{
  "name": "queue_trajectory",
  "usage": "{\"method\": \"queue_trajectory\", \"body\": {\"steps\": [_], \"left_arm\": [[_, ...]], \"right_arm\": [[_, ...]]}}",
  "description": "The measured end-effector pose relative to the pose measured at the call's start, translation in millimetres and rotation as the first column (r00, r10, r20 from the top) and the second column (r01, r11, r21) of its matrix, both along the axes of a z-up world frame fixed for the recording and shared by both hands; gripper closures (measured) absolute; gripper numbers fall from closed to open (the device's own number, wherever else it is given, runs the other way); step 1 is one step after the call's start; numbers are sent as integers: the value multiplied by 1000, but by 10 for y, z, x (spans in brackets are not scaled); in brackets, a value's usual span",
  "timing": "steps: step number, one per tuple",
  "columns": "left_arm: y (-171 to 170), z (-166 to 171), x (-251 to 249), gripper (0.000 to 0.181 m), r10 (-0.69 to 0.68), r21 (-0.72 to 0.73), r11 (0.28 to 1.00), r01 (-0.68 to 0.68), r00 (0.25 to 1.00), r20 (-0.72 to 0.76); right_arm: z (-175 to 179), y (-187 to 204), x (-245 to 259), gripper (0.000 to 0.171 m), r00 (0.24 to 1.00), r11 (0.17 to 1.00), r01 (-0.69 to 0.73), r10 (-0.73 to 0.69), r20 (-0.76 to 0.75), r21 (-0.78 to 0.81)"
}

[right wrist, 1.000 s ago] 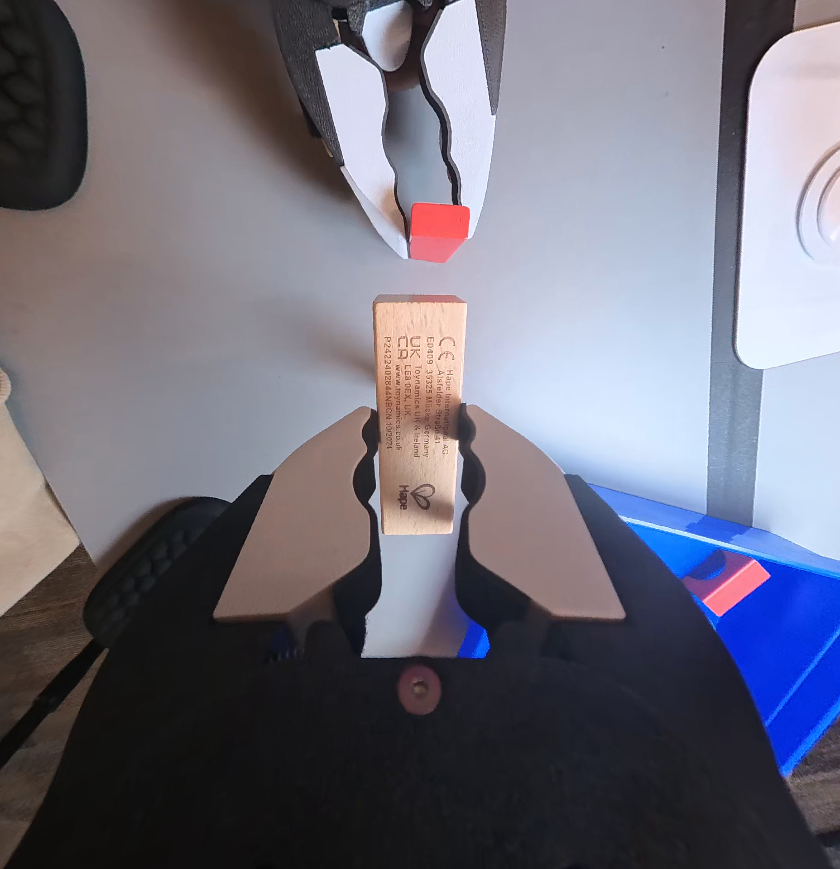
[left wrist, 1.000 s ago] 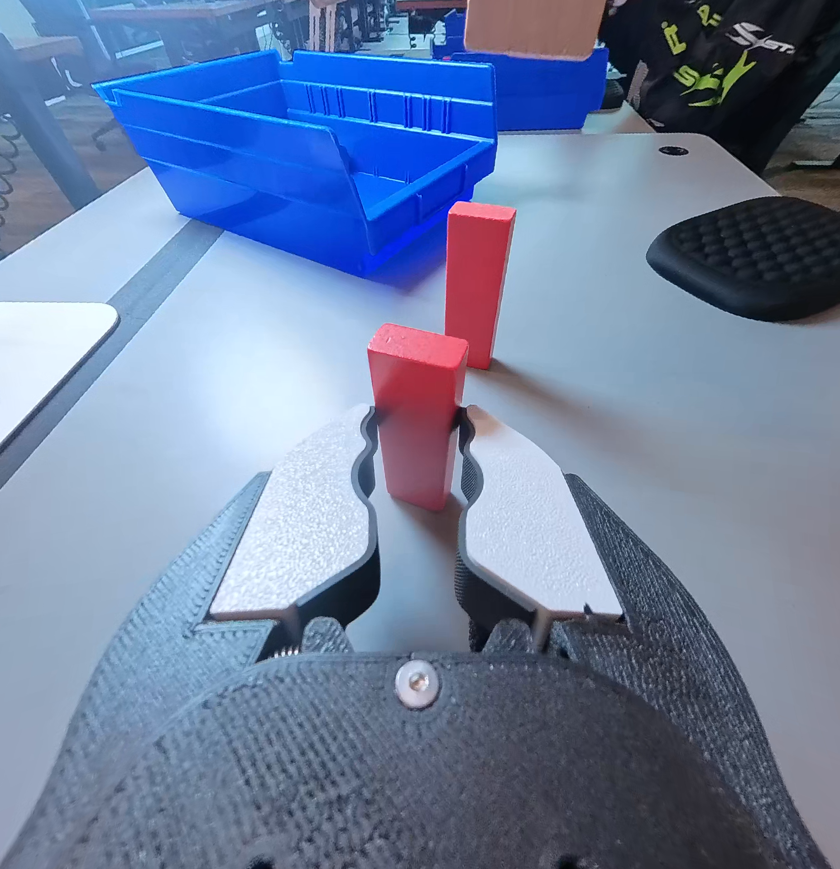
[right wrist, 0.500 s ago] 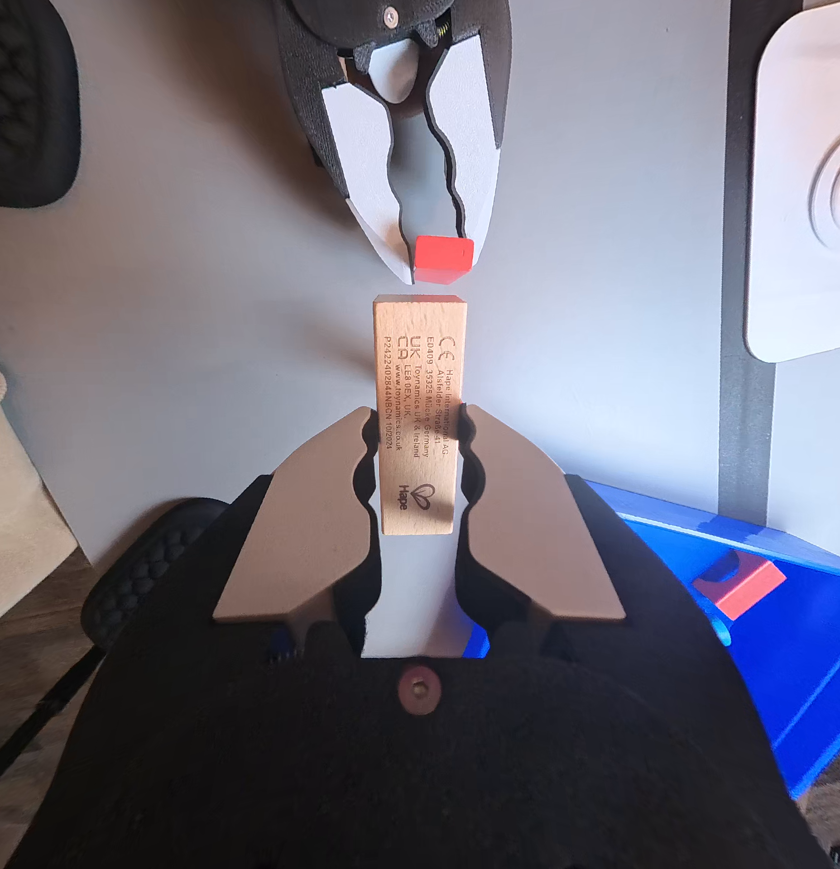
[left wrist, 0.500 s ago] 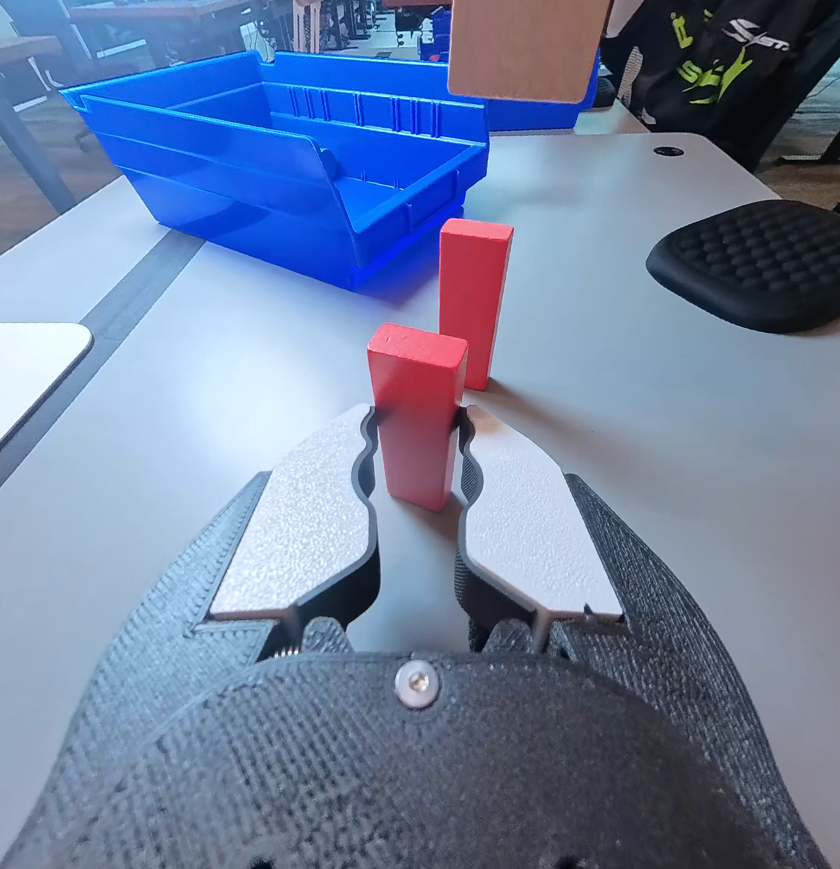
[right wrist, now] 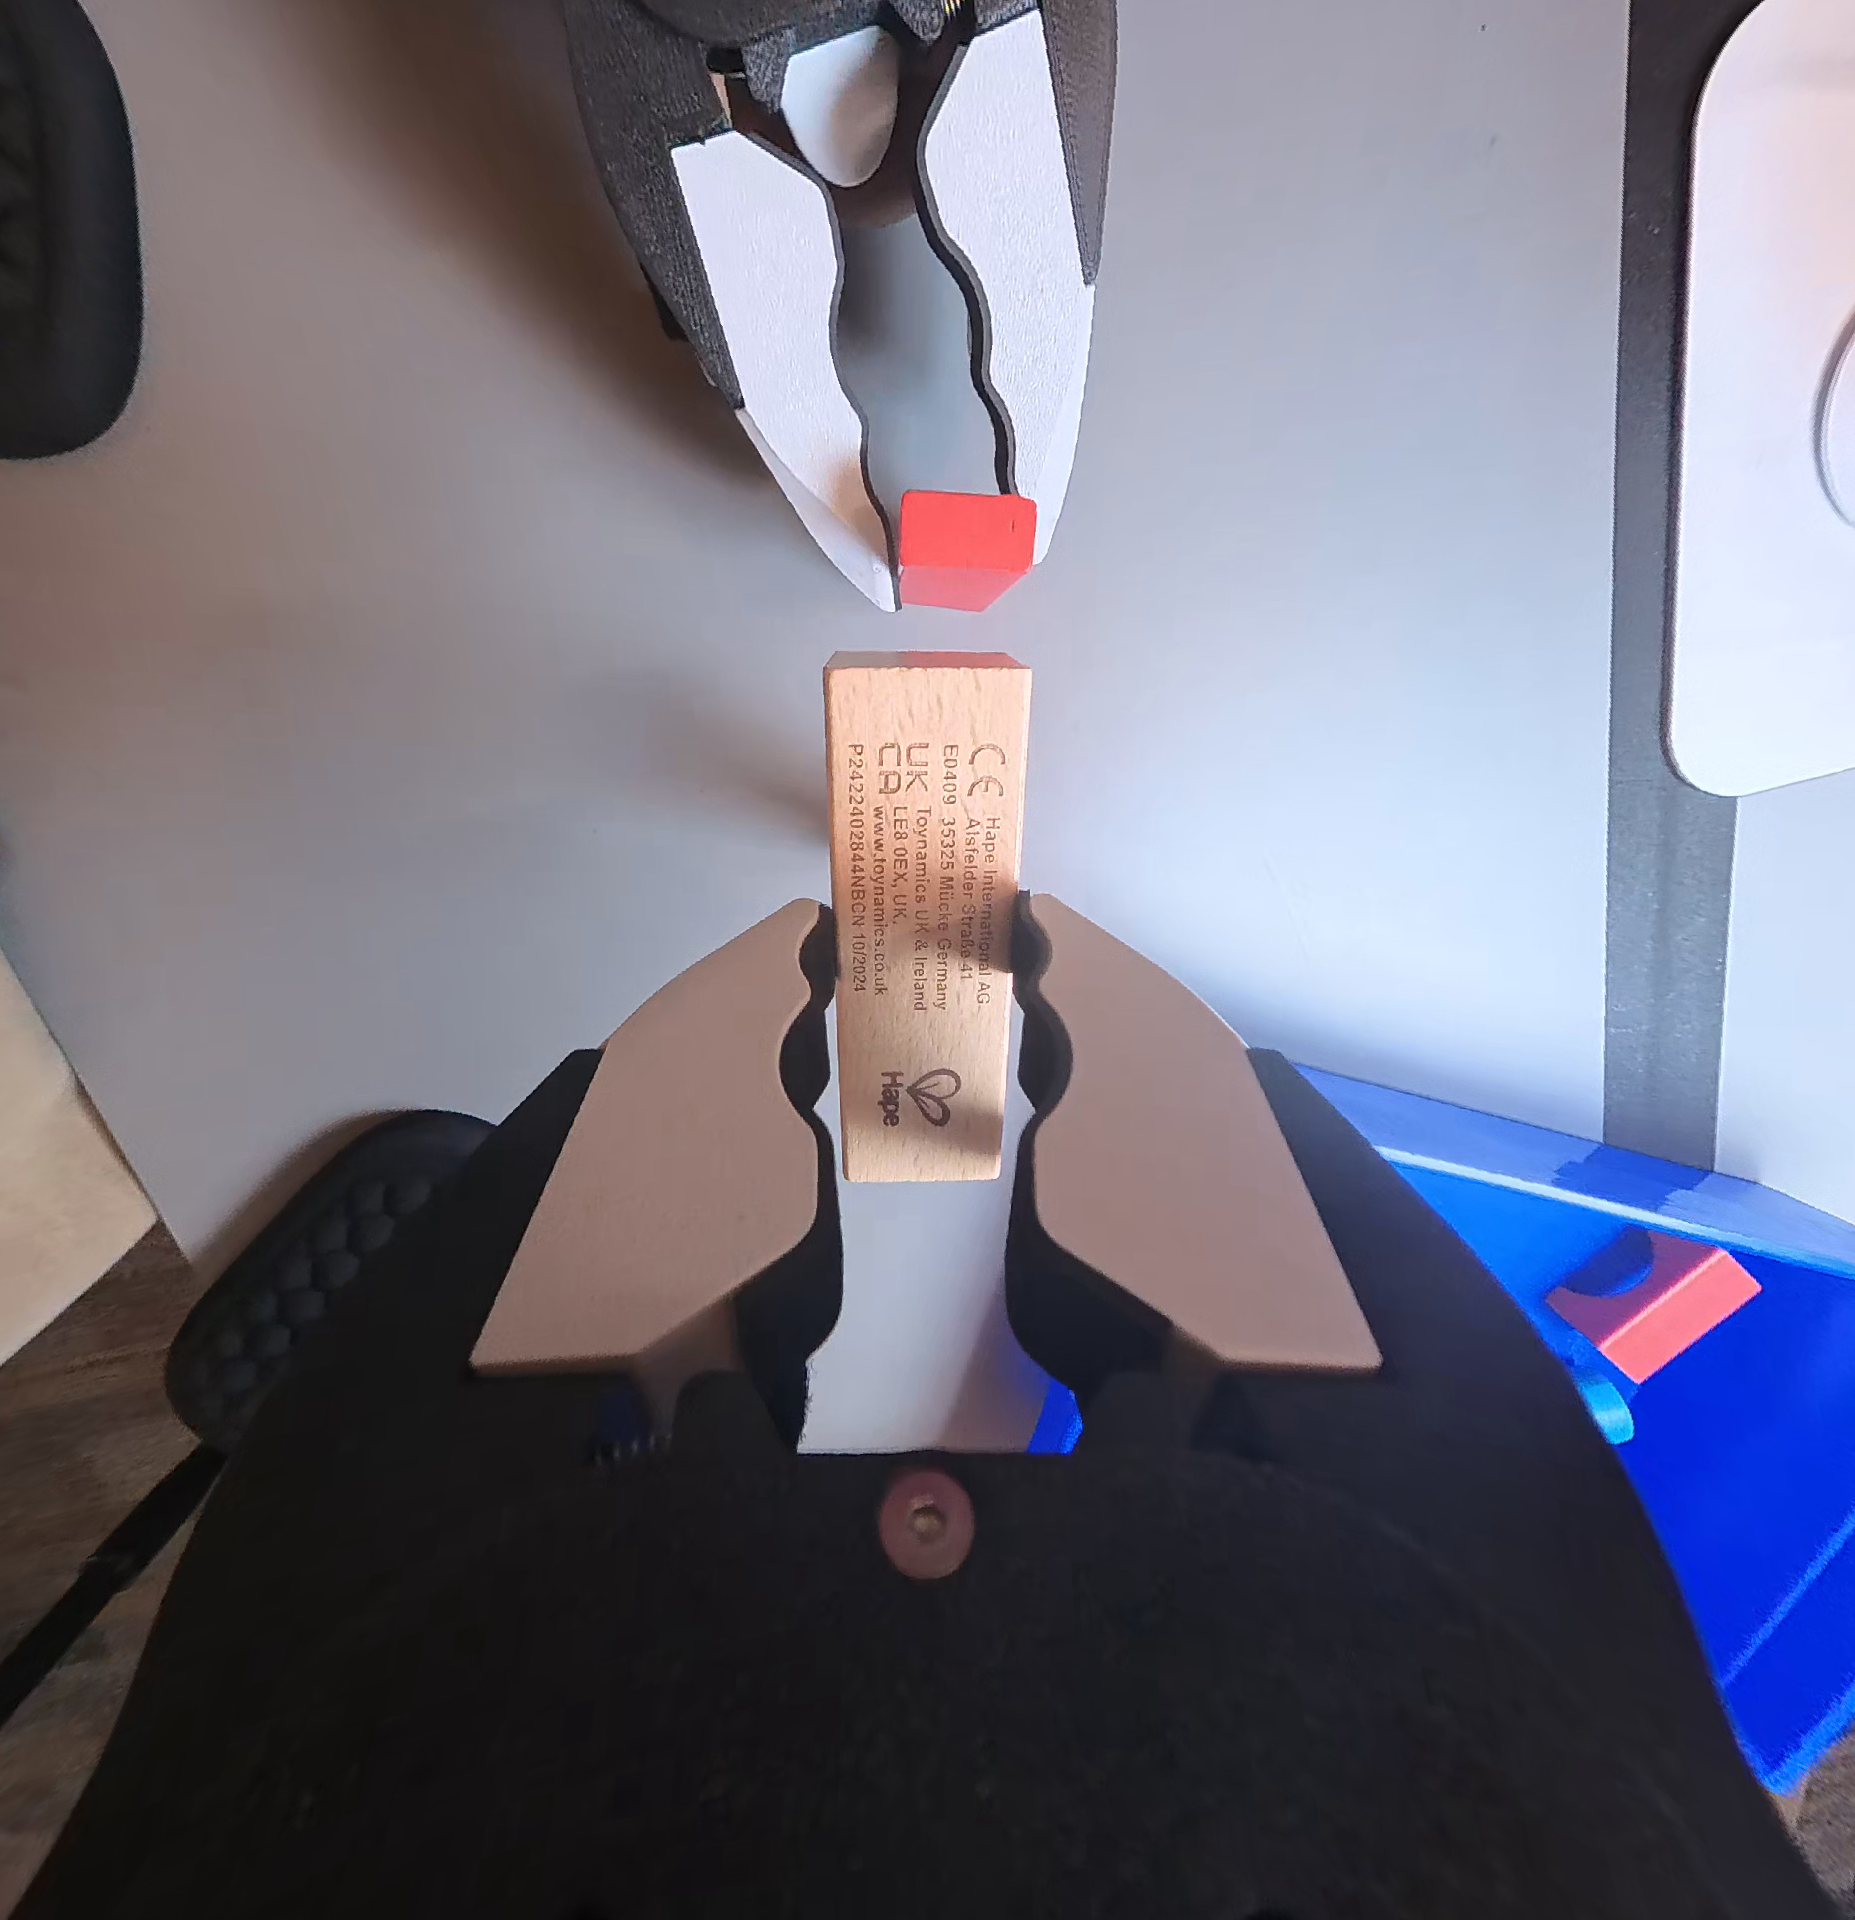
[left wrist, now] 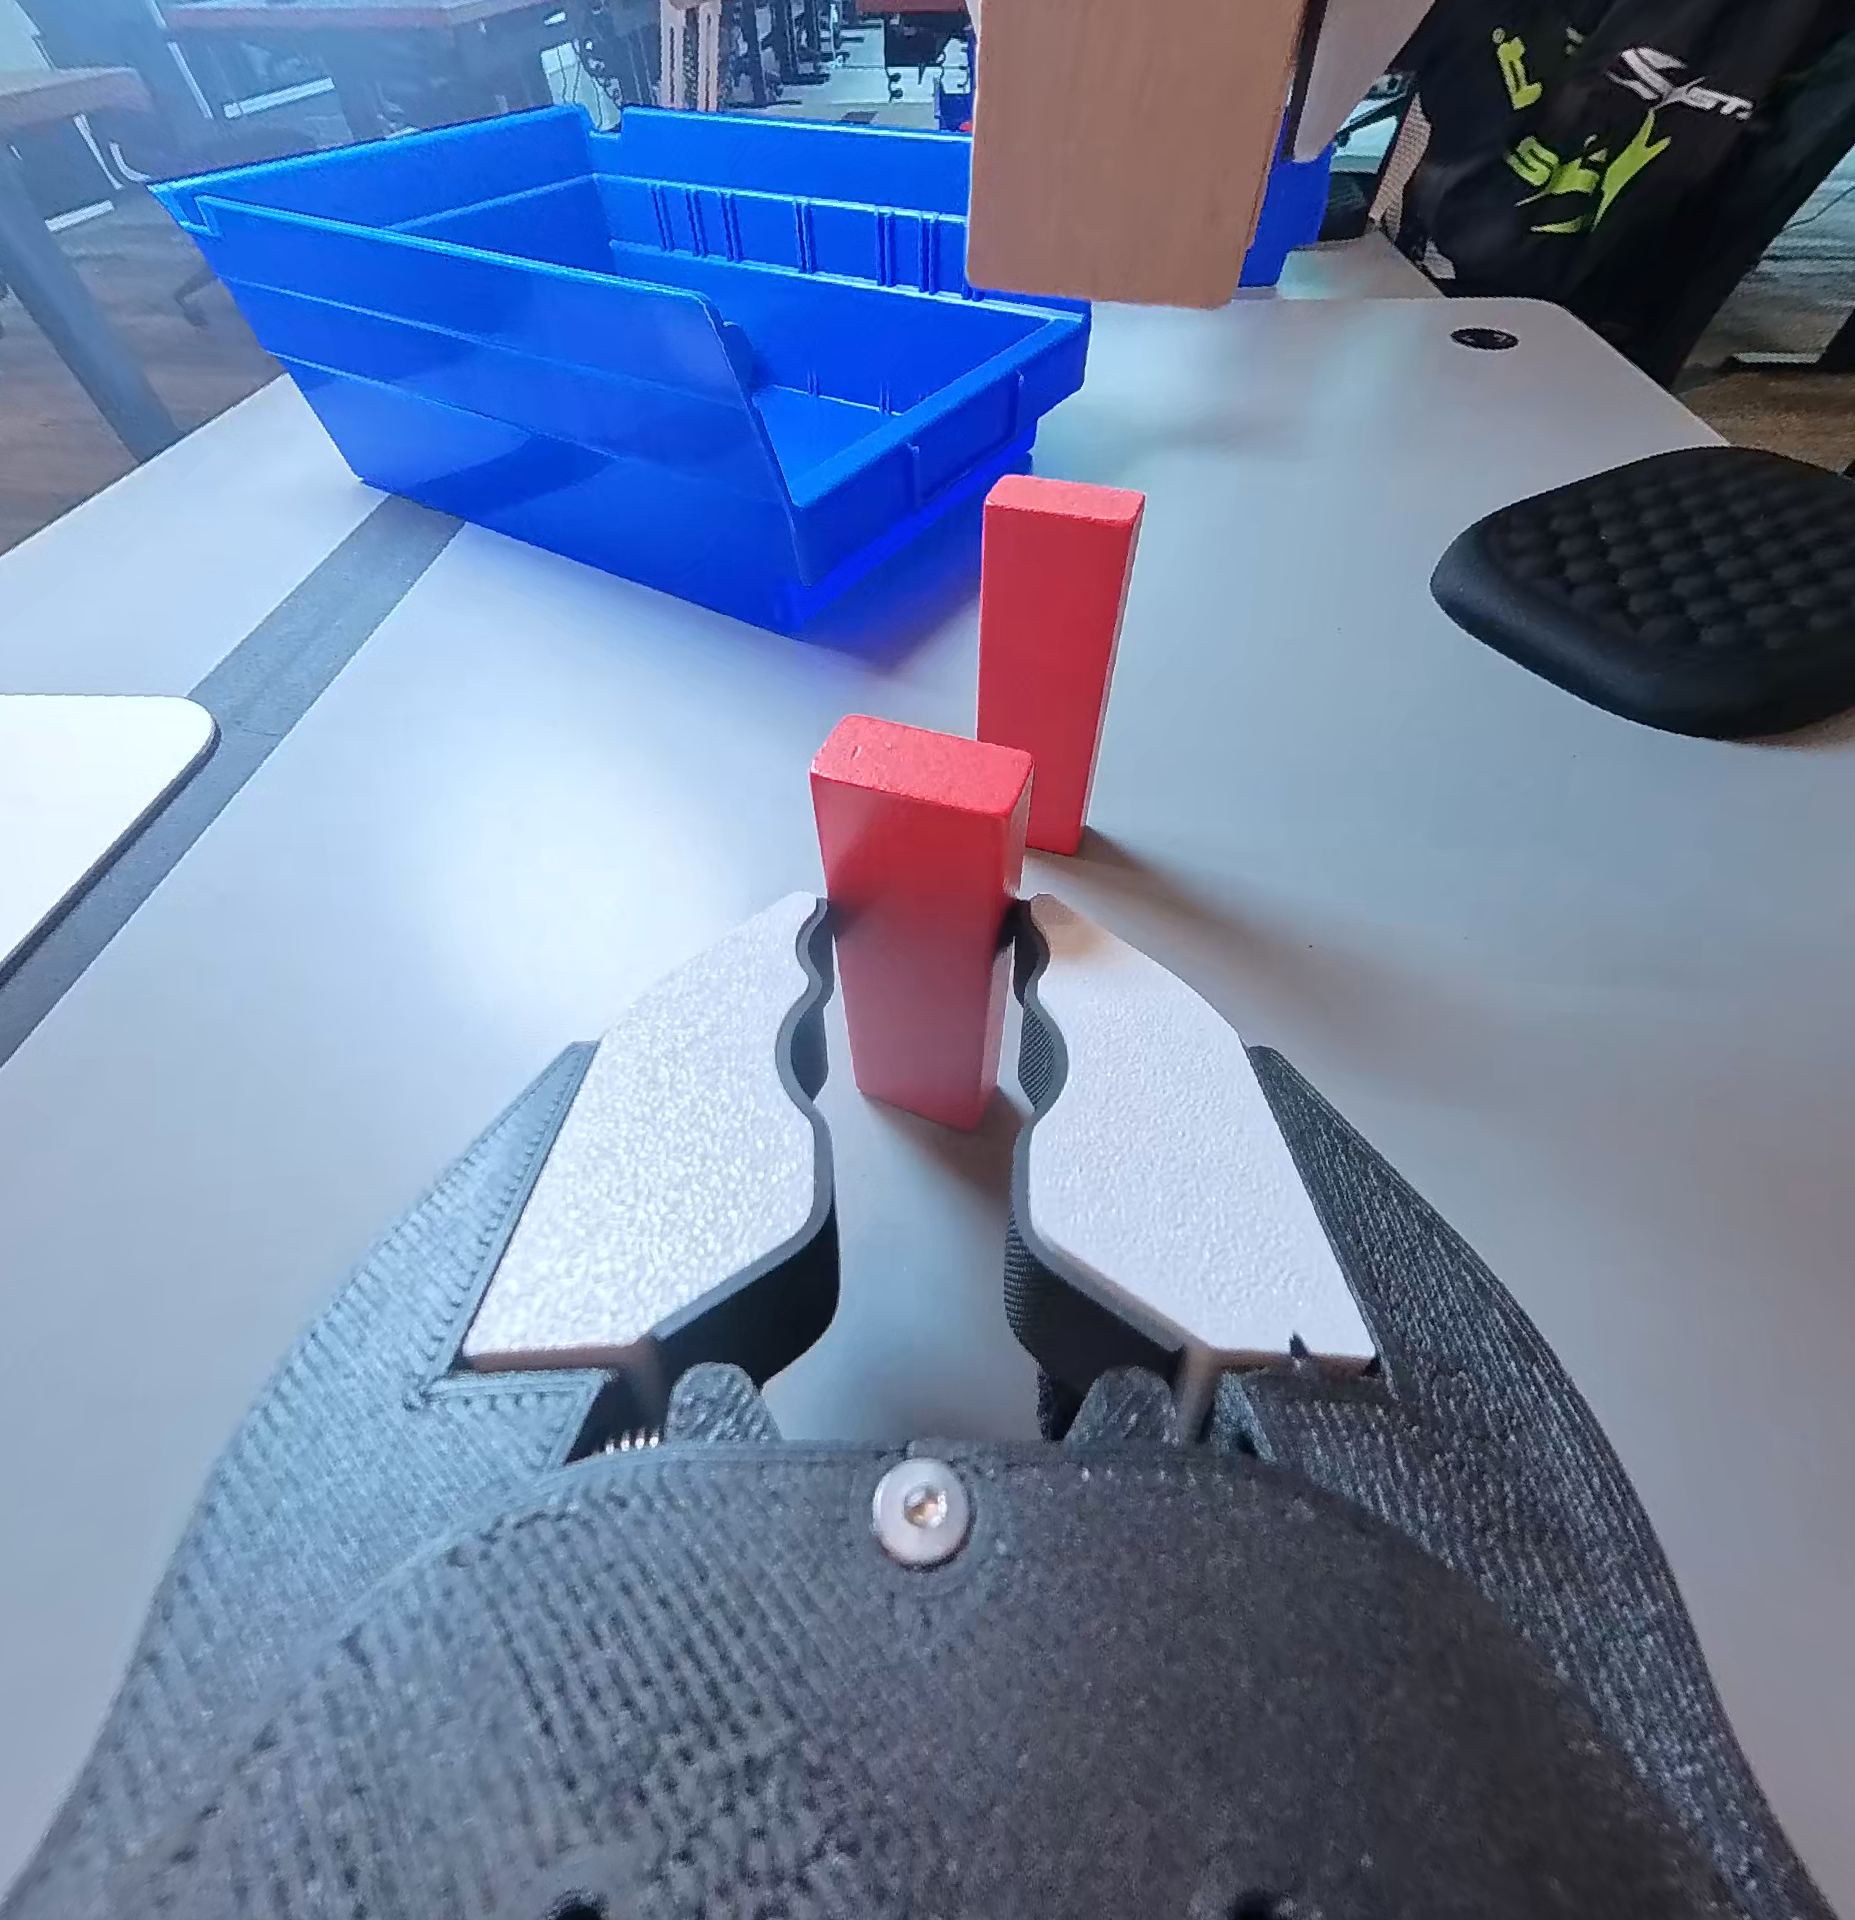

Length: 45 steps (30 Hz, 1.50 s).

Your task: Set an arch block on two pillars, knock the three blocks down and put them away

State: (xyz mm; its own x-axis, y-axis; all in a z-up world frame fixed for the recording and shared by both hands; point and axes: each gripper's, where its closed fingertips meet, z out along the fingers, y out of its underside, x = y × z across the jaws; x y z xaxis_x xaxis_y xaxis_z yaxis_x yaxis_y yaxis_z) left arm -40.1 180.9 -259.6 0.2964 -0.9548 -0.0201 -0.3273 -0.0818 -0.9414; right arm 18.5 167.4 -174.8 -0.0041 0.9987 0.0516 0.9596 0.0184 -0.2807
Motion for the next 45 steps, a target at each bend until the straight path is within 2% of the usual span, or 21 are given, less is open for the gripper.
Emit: {"method": "queue_trajectory", "body": {"steps": [7, 11, 12, 14, 16, 18, 21, 25, 29, 45], "left_arm": [[2, 28, -13, 127, 15, 2, 1000, -16, 1000, 18], [-12, 212, -103, 119, 93, 50, 994, -95, 994, 54], [-31, 276, -136, 121, 121, 74, 989, -125, 991, 60], [-78, 396, -212, 139, 198, 136, 969, -207, 977, 77], [-229, 453, -232, 150, 224, 166, 957, -236, 970, 91], [-376, 423, -249, 162, 257, 189, 945, -266, 964, 70], [-634, 350, -222, 168, 251, 206, 945, -255, 967, 45], [-926, 241, -190, 169, 221, 201, 955, -218, 975, 9], [-1072, 131, -215, 169, 224, 241, 948, -207, 973, -47], [-1114, -8, -190, 170, 212, 243, 953, -183, 972, -100]], "right_arm": [[-98, 53, -106, 138, 999, 1000, 7, -8, 32, 13], [-191, 91, -184, 138, 998, 1000, 8, -9, 66, 22], [-211, 96, -194, 138, 997, 1000, 7, -9, 76, 22], [-242, 108, -209, 138, 996, 1000, 7, -10, 93, 28], [-261, 111, -227, 138, 995, 1000, 7, -10, 100, 28], [-269, 115, -241, 138, 994, 999, 11, -14, 104, 31], [-262, 115, -266, 138, 995, 999, 16, -20, 101, 33], [-266, 114, -287, 138, 994, 999, 25, -29, 109, 38], [-291, 112, -304, 138, 993, 999, 33, -37, 115, 34], [-359, 124, -300, 138, 990, 998, 47, -51, 131, 28]]}}
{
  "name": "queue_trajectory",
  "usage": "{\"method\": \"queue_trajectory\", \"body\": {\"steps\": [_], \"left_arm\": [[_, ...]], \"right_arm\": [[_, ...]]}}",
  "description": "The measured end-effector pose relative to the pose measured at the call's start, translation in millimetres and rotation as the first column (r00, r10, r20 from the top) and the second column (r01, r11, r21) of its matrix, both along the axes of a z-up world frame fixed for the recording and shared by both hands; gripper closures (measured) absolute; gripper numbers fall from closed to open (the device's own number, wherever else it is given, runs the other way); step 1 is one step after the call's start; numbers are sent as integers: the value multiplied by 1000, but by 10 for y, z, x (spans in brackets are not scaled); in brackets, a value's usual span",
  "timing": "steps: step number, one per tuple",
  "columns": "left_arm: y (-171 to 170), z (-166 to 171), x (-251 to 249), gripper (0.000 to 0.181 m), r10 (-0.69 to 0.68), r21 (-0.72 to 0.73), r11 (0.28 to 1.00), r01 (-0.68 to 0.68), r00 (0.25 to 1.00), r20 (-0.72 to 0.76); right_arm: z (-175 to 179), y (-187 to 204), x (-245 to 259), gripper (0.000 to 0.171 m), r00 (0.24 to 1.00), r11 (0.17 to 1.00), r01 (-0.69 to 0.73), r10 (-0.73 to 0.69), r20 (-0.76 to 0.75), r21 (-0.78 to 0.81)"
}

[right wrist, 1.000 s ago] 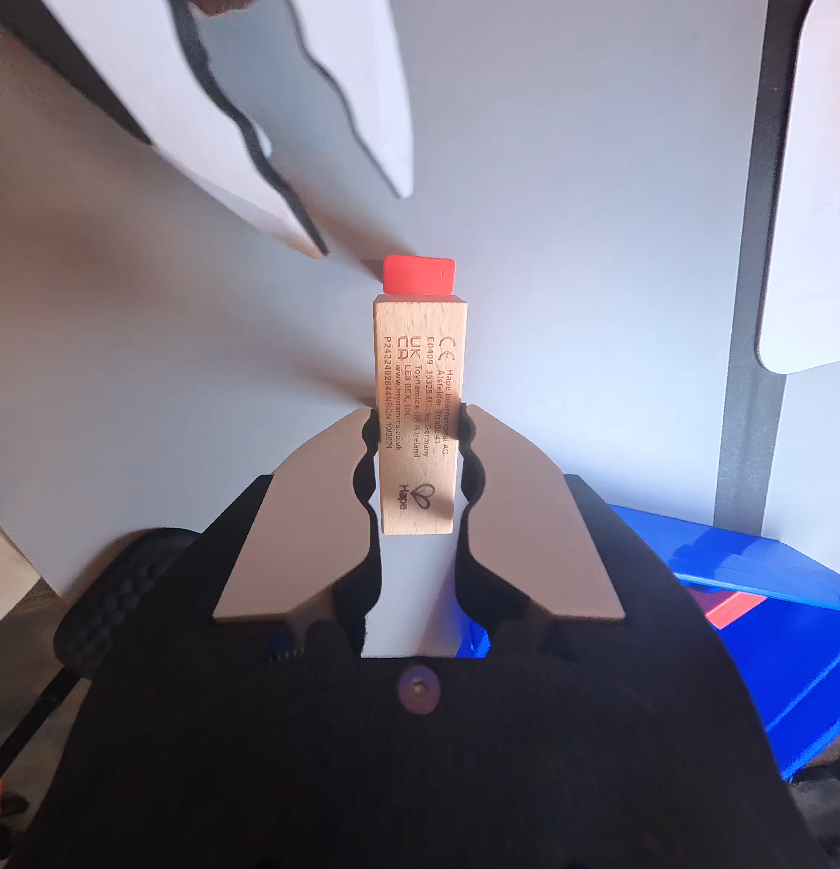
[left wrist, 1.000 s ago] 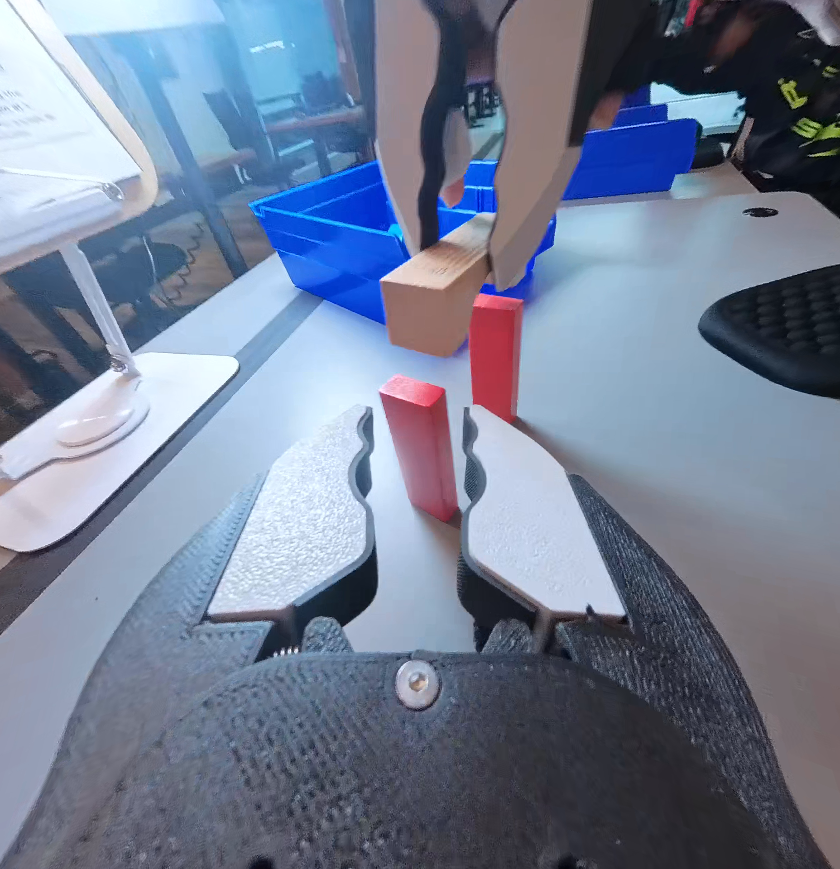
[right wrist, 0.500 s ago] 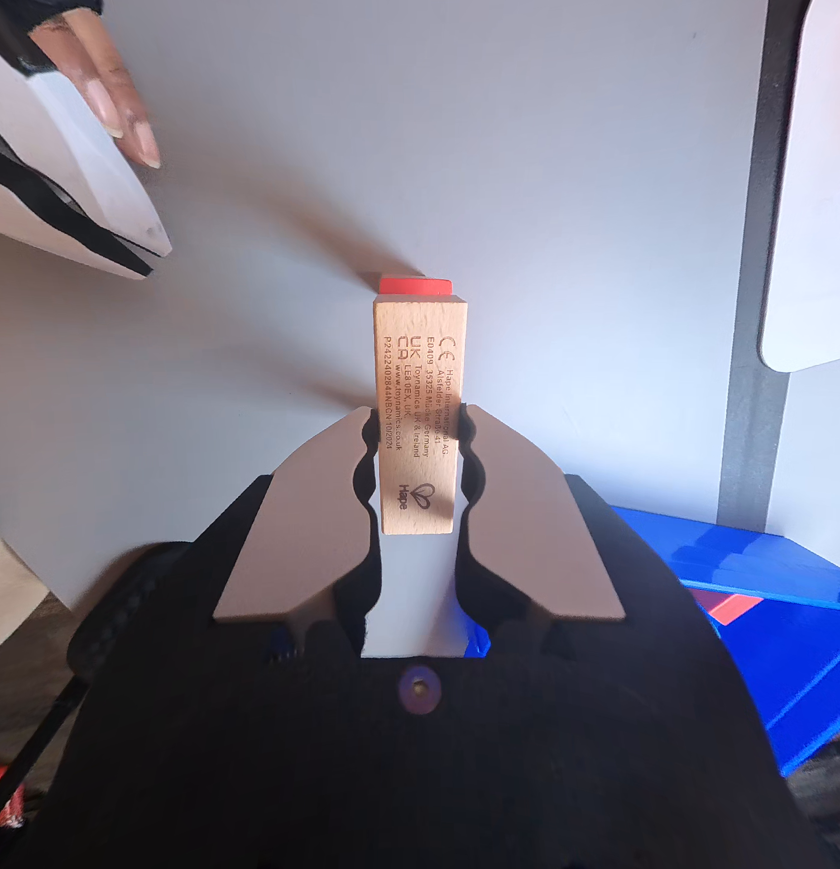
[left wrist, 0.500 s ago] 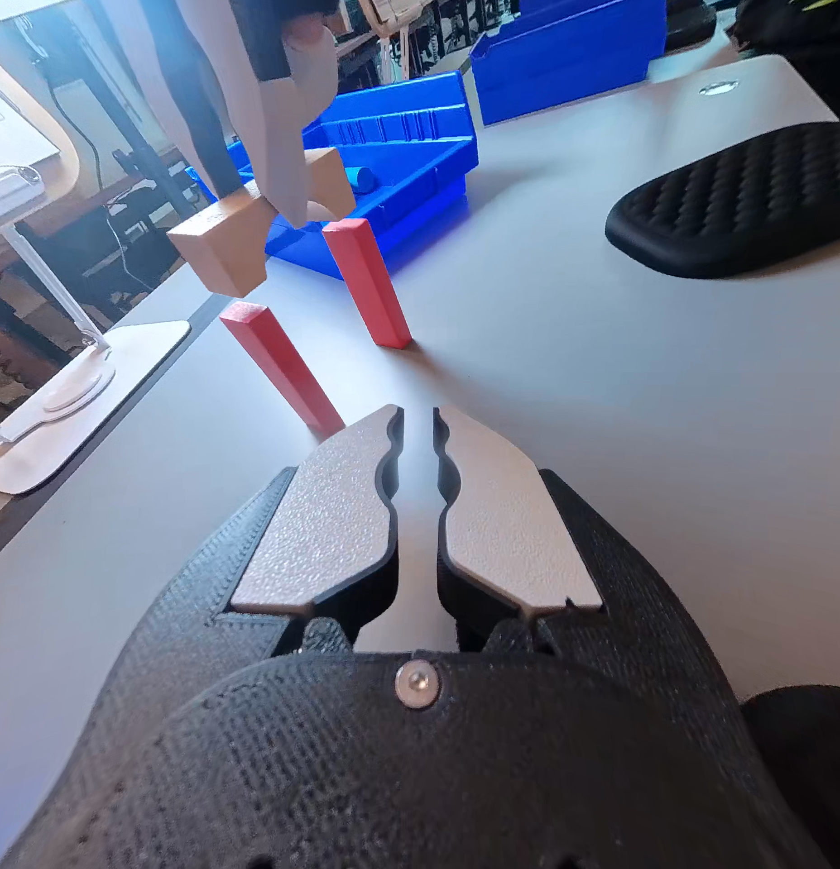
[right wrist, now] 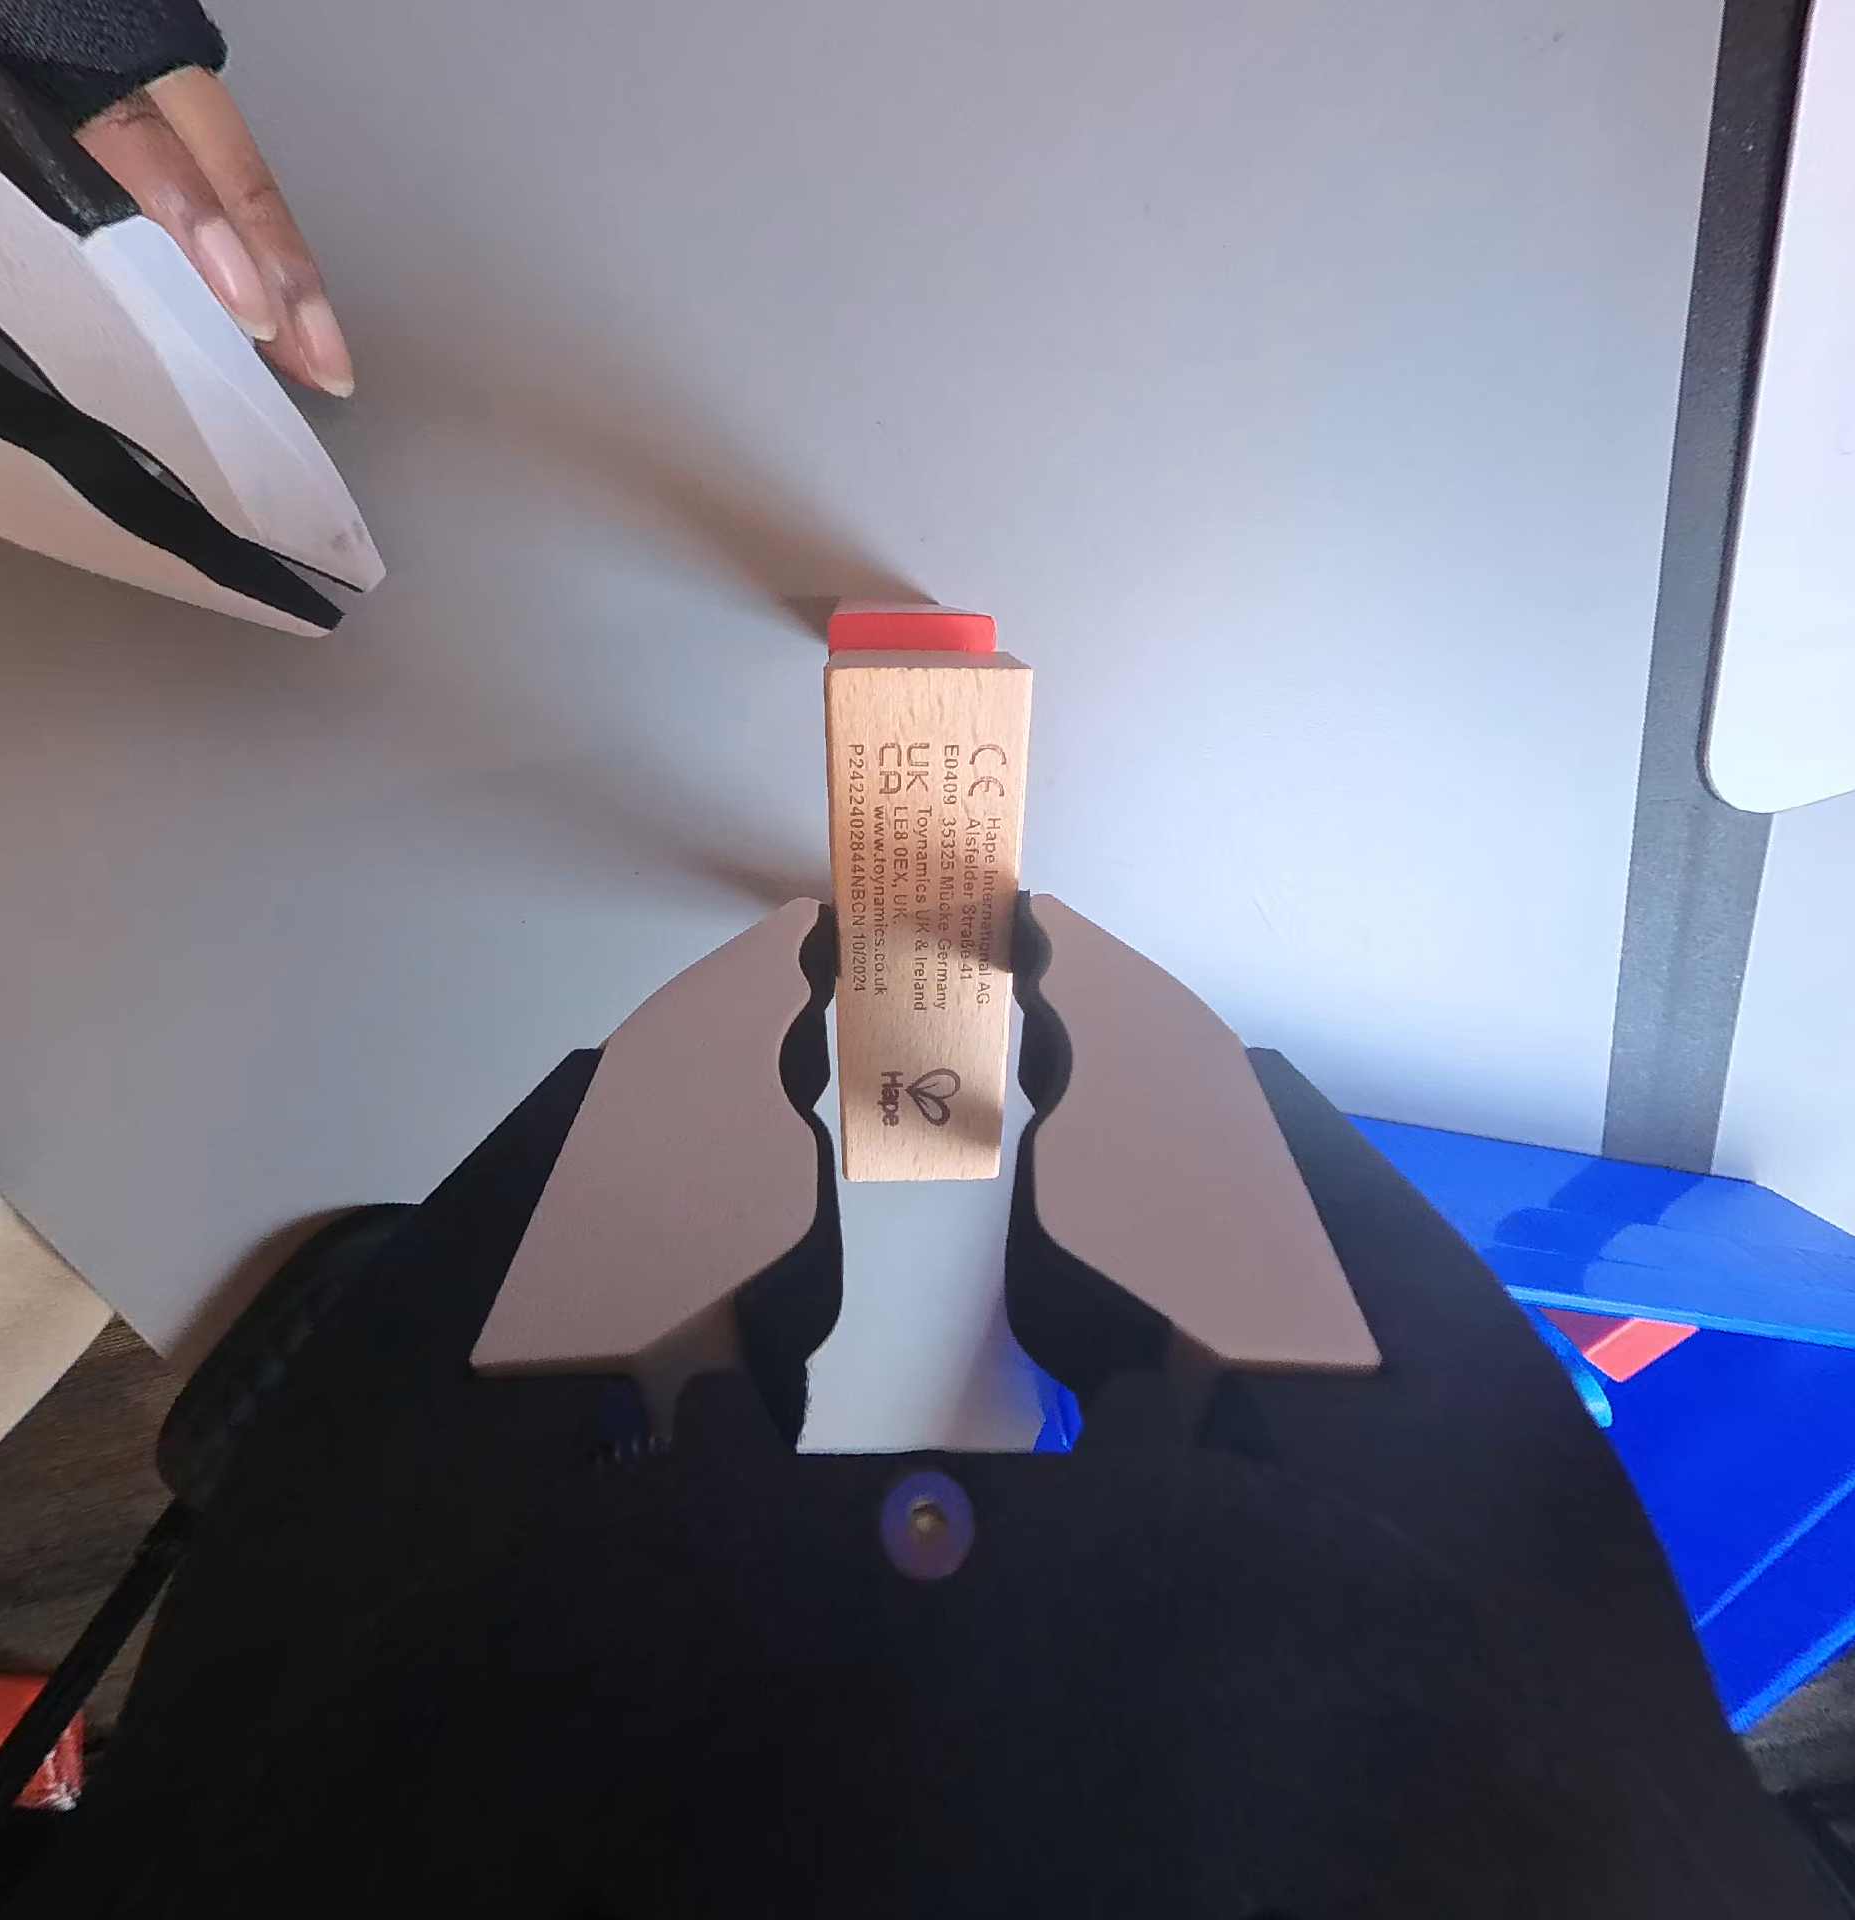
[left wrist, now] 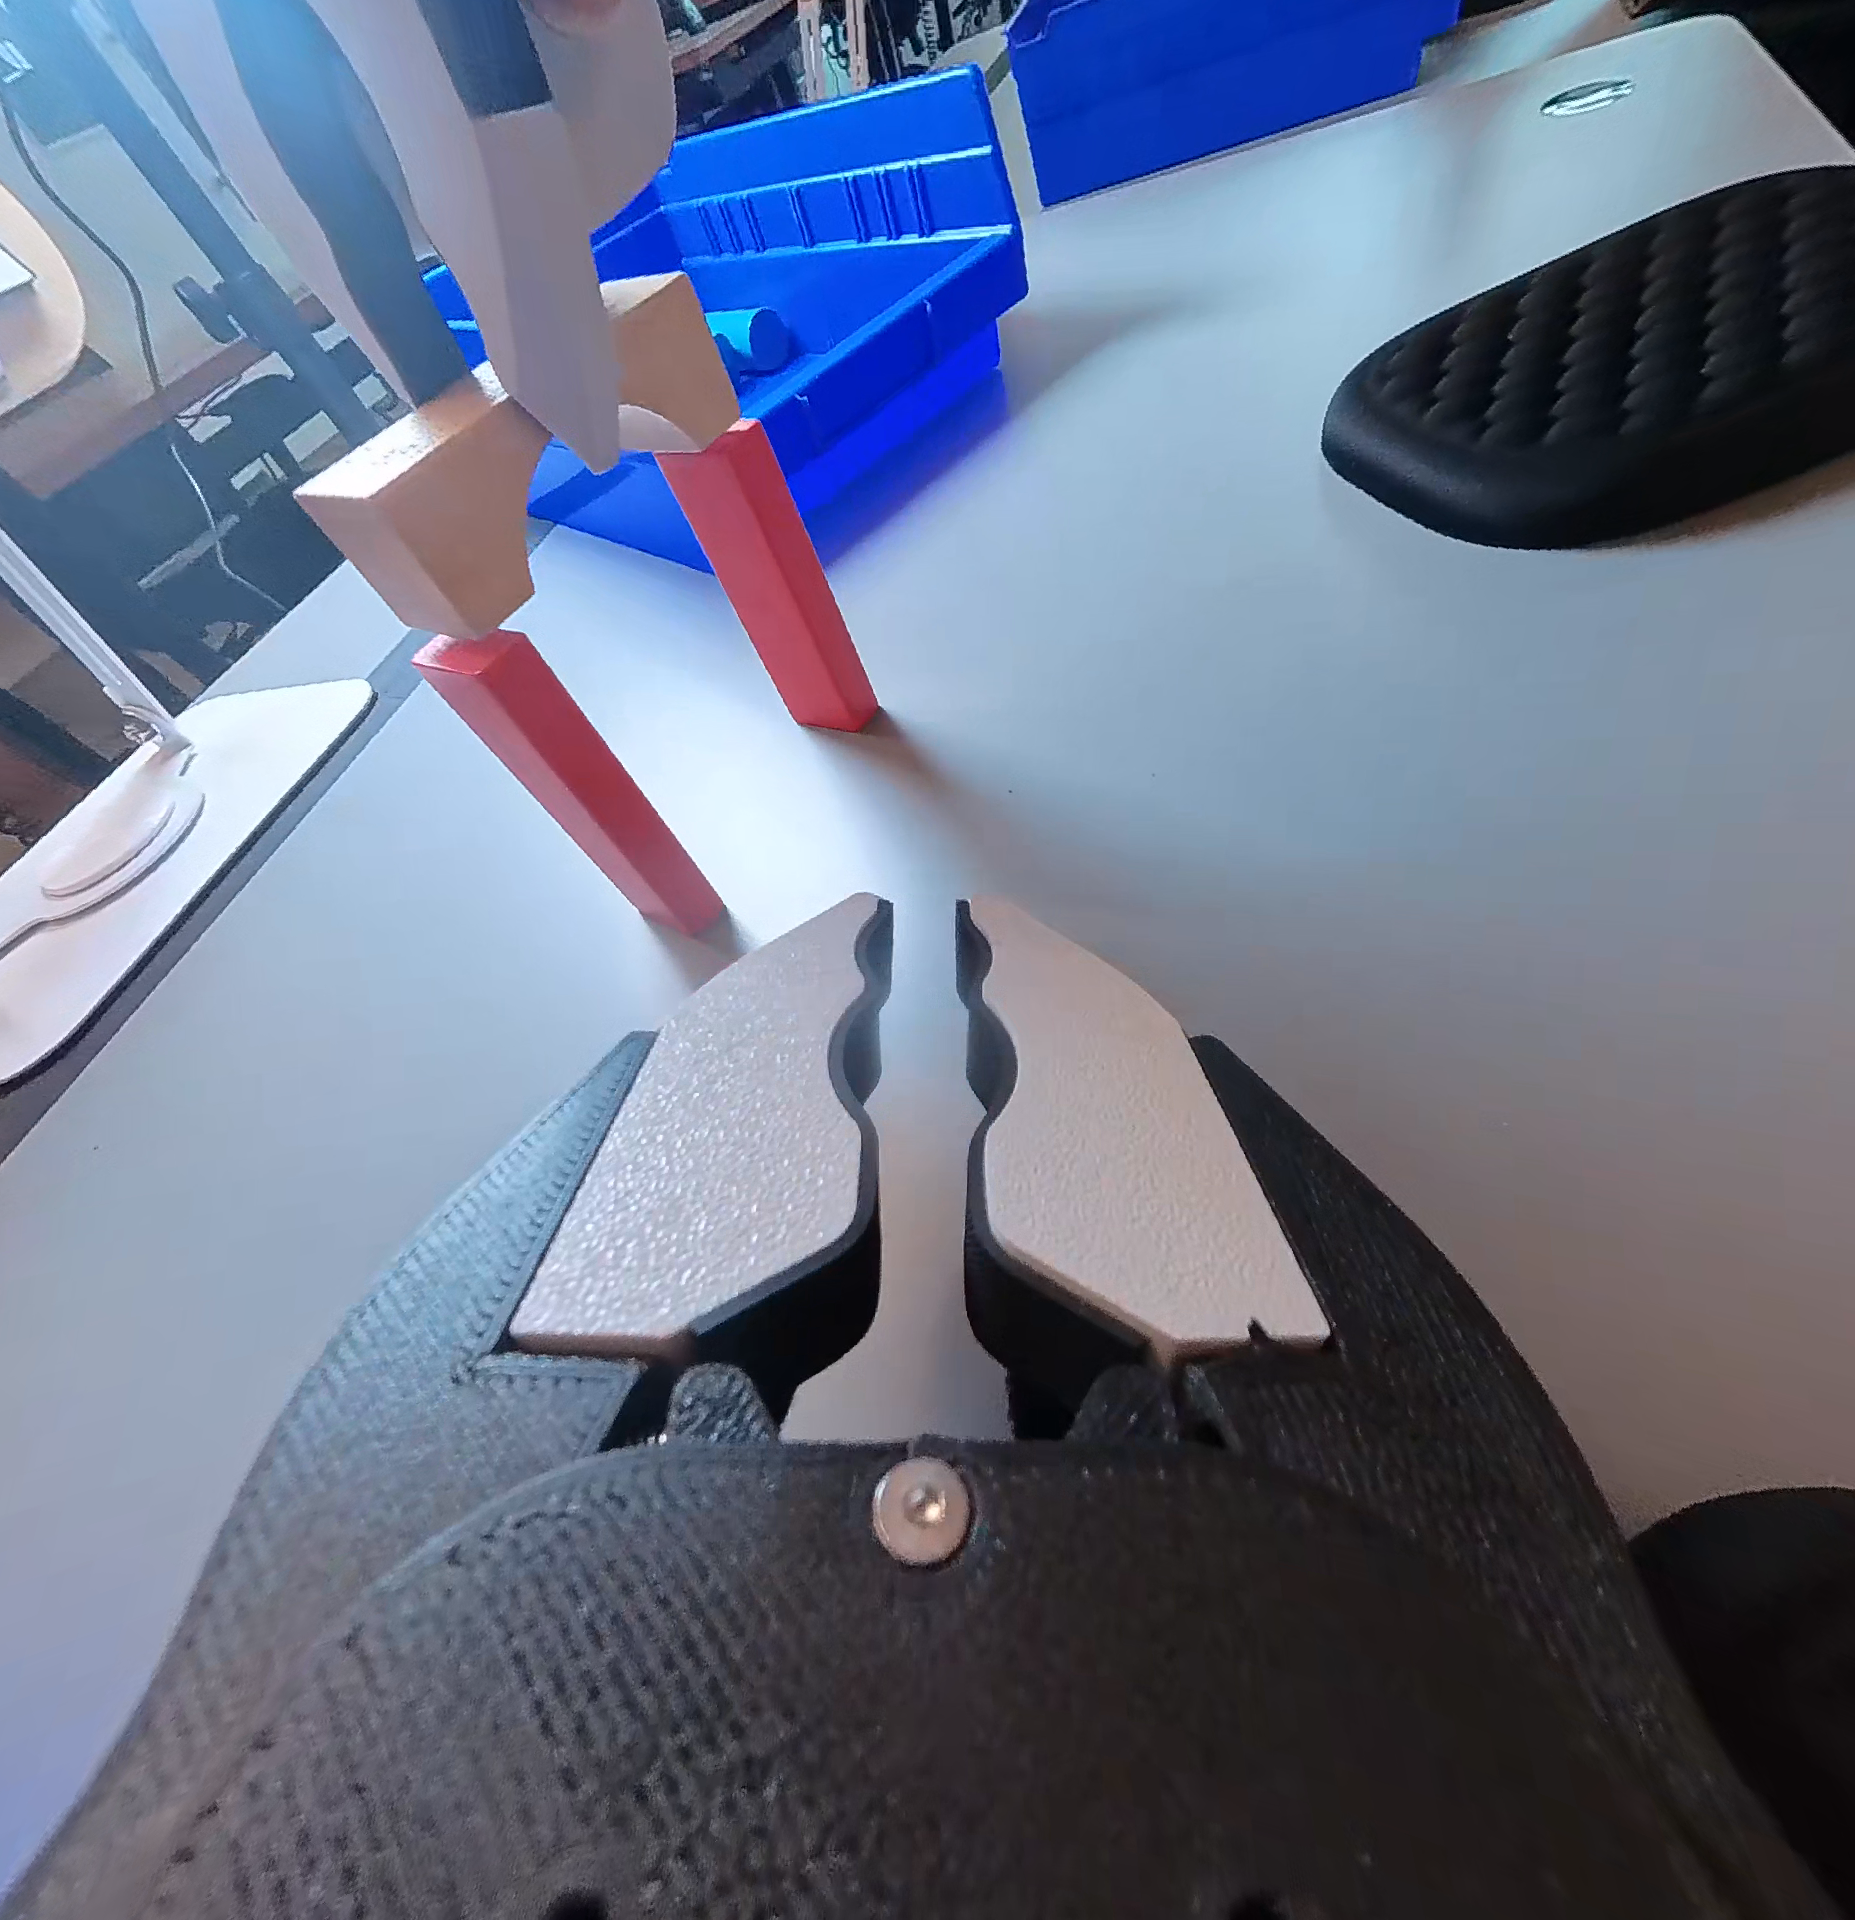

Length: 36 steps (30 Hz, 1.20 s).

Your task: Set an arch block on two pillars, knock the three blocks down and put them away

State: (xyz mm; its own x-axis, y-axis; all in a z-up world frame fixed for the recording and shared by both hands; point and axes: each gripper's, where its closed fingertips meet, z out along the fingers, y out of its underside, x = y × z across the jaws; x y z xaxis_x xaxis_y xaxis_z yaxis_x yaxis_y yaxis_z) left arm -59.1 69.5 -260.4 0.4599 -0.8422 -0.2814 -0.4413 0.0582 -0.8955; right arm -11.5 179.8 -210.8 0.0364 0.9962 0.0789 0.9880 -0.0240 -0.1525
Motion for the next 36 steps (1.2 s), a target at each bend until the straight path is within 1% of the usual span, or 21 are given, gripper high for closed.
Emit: {"method": "queue_trajectory", "body": {"steps": [27, 31, 33, 36], "left_arm": [[-25, -72, 9, 170, -21, -15, 1000, 21, 999, -37], [-25, -80, 10, 170, -22, -18, 1000, 21, 999, -40], [-23, -85, 8, 170, -21, -20, 1000, 21, 999, -40], [-25, -85, 6, 170, -22, -19, 1000, 21, 999, -41]], "right_arm": [[-30, 22, 17, 137, 999, 1000, 16, -16, 28, 4], [-25, 26, 8, 131, 1000, 1000, 13, -13, 21, 6], [-9, 26, -2, 123, 1000, 1000, 15, -15, 12, 3], [69, 37, -22, 120, 1000, 1000, 10, -10, -12, 15]]}}
